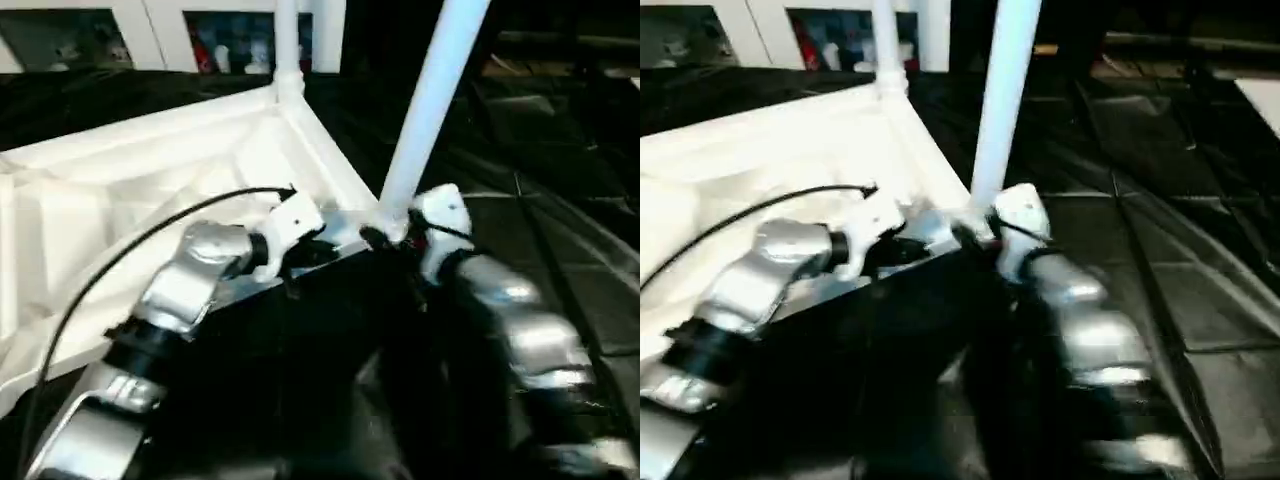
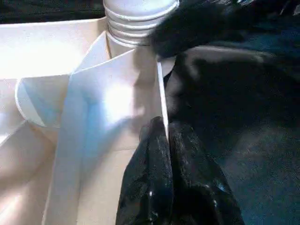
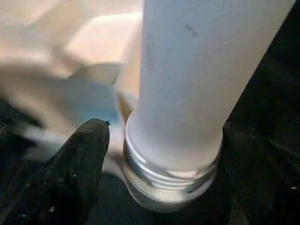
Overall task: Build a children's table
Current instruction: Rotate leg to tighten
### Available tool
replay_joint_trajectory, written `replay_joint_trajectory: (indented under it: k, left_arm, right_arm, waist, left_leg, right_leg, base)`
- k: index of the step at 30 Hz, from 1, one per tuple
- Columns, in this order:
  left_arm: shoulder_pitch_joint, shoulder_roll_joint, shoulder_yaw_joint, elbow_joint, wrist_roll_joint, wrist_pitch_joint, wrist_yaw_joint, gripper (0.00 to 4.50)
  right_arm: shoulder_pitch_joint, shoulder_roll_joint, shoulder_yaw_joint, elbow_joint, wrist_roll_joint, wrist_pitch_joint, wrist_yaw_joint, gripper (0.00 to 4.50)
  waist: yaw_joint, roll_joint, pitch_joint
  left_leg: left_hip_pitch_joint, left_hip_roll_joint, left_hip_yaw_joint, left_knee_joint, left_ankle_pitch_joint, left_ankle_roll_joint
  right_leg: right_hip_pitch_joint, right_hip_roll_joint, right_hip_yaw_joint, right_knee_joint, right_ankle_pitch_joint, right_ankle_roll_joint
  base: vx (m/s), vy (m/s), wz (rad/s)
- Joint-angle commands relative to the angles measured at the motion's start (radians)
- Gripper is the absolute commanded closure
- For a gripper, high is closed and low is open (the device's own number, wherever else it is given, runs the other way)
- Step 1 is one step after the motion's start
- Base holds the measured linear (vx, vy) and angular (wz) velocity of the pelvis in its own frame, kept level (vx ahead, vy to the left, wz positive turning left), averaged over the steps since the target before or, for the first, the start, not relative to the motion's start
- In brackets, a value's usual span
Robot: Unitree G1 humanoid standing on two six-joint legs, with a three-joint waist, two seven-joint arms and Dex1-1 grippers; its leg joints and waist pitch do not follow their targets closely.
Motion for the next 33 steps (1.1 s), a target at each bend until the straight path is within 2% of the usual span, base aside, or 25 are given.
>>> replay_joint_trajectory:
  k: [1,2,3,4,6,8,10,13,20,22,28,31,33]
  left_arm:
    - [0.039,0.016,-0.07,0.011,0.011,0.009,-0.076,4.5]
    - [0.049,0.04,-0.072,-0.004,0.001,-0.02,-0.115,4.5]
    - [0.055,0.053,-0.071,-0.015,-0.006,-0.022,-0.134,4.5]
    - [0.063,0.072,-0.072,-0.027,-0.013,-0.041,-0.162,4.5]
    - [0.075,0.098,-0.07,-0.05,-0.029,-0.056,-0.2,4.5]
    - [0.086,0.123,-0.068,-0.071,-0.04,-0.073,-0.226,4.5]
    - [0.096,0.142,-0.064,-0.091,-0.054,-0.086,-0.248,4.5]
    - [0.104,0.161,-0.06,-0.11,-0.061,-0.08,-0.261,4.5]
    - [0.11,0.17,-0.054,-0.118,-0.066,-0.085,-0.273,4.5]
    - [0.111,0.173,-0.056,-0.12,-0.07,-0.088,-0.274,4.5]
    - [0.11,0.173,-0.057,-0.119,-0.073,-0.088,-0.272,4.5]
    - [0.11,0.173,-0.056,-0.118,-0.073,-0.088,-0.272,4.5]
    - [0.109,0.173,-0.056,-0.117,-0.074,-0.088,-0.27,4.5]
  right_arm:
    - [0.008,-0.023,0.045,-0.074,0.047,-0.019,0.134,0.68]
    - [0.017,-0.074,0.042,-0.09,0.063,-0.013,0.201,0.68]
    - [0.023,-0.102,0.041,-0.099,0.071,-0.015,0.239,0.68]
    - [0.028,-0.129,0.039,-0.103,0.077,-0.021,0.275,0.68]
    - [0.03,-0.161,0.035,-0.104,0.089,-0.028,0.321,0.68]
    - [0.03,-0.191,0.04,-0.108,0.103,-0.027,0.363,0.68]
    - [0.031,-0.218,0.056,-0.114,0.107,-0.029,0.396,0.68]
    - [0.036,-0.243,0.08,-0.107,0.084,-0.043,0.417,0.68]
    - [0.024,-0.217,0.071,-0.08,0.086,-0.042,0.405,0.68]
    - [0.02,-0.216,0.077,-0.072,0.087,-0.045,0.412,0.83]
    - [0.021,-0.23,0.097,-0.063,0.076,-0.06,0.418,1.25]
    - [0.021,-0.23,0.097,-0.06,0.074,-0.062,0.417,1.61]
    - [0.021,-0.228,0.097,-0.058,0.071,-0.062,0.418,1.66]
  waist:
    - [0.001,0.001,-0.079]
    - [0.001,0.003,-0.081]
    - [0.001,0.0,-0.084]
    - [0.002,0.004,-0.085]
    - [0.003,0.003,-0.077]
    - [0.004,0.005,-0.077]
    - [0.004,0.007,-0.072]
    - [0.004,0.006,-0.072]
    - [0.003,0.002,-0.081]
    - [0.004,0.002,-0.082]
    - [0.004,0.002,-0.084]
    - [0.004,0.002,-0.084]
    - [0.004,0.002,-0.084]
  left_leg:
    - [0.004,0.058,-0.023,-0.044,-0.041,0.122]
    - [0.004,0.058,-0.022,-0.042,-0.022,0.136]
    - [-0.001,0.055,-0.021,-0.036,0.011,0.155]
    - [-0.001,0.057,-0.021,-0.034,0.03,0.171]
    - [0.0,0.059,-0.019,-0.034,-0.009,0.173]
    - [0.001,0.063,-0.024,-0.039,-0.051,0.155]
    - [0.008,0.066,-0.023,-0.043,-0.098,0.127]
    - [0.008,0.067,-0.024,-0.045,-0.114,0.102]
    - [0.003,0.062,-0.023,-0.037,-0.059,0.119]
    - [0.003,0.062,-0.022,-0.036,-0.044,0.128]
    - [0.003,0.062,-0.022,-0.034,-0.041,0.133]
    - [0.003,0.062,-0.022,-0.033,-0.042,0.134]
    - [0.003,0.061,-0.022,-0.033,-0.04,0.135]
  right_leg:
    - [0.06,-0.094,0.056,-0.037,-0.004,-0.259]
    - [0.06,-0.093,0.056,-0.032,0.039,-0.27]
    - [0.064,-0.09,0.056,-0.023,0.112,-0.283]
    - [0.062,-0.089,0.054,-0.017,0.16,-0.297]
    - [0.057,-0.091,0.054,-0.024,0.112,-0.304]
    - [0.058,-0.094,0.051,-0.03,0.021,-0.303]
    - [0.052,-0.095,0.052,-0.043,-0.095,-0.293]
    - [0.052,-0.096,0.053,-0.044,-0.143,-0.282]
    - [0.057,-0.095,0.054,-0.034,-0.065,-0.289]
    - [0.057,-0.093,0.053,-0.03,-0.036,-0.295]
    - [0.059,-0.093,0.053,-0.028,-0.03,-0.299]
    - [0.058,-0.093,0.052,-0.028,-0.035,-0.299]
    - [0.059,-0.093,0.052,-0.027,-0.032,-0.299]
  base:
    - [0.06,-0.022,0.01]
    - [0.0,0.0,0.0]
    - [0.0,0.0,0.0]
    - [0.0,0.0,0.0]
    - [0.0,0.0,0.0]
    - [0.0,0.0,0.0]
    - [0.0,0.0,0.0]
    - [0.0,0.0,0.0]
    - [0.0,0.0,0.0]
    - [0.0,0.0,0.0]
    - [0.0,0.0,0.0]
    - [0.0,0.0,0.0]
    - [0.0,0.0,0.0]
